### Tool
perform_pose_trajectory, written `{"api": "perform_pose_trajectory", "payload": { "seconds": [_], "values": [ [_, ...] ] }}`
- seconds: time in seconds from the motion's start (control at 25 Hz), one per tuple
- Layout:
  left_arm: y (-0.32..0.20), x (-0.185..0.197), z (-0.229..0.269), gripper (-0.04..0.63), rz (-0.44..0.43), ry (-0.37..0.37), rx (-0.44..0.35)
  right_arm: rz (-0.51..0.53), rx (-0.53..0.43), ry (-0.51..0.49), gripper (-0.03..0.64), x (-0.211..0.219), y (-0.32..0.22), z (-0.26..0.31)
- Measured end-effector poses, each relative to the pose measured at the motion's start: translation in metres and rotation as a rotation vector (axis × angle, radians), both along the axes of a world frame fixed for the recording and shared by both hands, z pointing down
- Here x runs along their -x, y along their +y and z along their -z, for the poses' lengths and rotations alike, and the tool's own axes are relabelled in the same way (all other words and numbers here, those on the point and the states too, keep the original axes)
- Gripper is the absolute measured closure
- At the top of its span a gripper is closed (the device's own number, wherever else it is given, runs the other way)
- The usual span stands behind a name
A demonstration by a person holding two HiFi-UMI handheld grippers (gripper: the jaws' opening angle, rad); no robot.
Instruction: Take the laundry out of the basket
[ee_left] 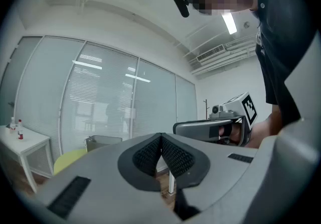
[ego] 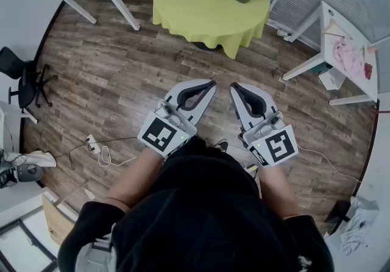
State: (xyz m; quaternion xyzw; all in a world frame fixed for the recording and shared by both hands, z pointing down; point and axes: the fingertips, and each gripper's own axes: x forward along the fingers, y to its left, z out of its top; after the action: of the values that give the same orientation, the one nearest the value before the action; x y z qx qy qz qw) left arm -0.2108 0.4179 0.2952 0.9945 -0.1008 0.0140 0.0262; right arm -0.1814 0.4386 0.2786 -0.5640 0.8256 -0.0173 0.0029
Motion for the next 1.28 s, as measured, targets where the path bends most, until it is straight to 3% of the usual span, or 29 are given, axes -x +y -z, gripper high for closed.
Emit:
{"api": "perform_pose_trajectory", "payload": {
  "seconds": [0.92, 1.28],
  "values": [
    [-0.042, 0.055, -0.001, 0.586, -0.038, 0.035, 0.008, -0.044, 0.017, 0.012, 0.594, 0.053, -0.042, -0.002],
    [-0.067, 0.05, -0.012, 0.586, -0.067, 0.01, -0.001, -0.069, 0.022, 0.016, 0.594, 0.044, -0.066, -0.007]
  ]
}}
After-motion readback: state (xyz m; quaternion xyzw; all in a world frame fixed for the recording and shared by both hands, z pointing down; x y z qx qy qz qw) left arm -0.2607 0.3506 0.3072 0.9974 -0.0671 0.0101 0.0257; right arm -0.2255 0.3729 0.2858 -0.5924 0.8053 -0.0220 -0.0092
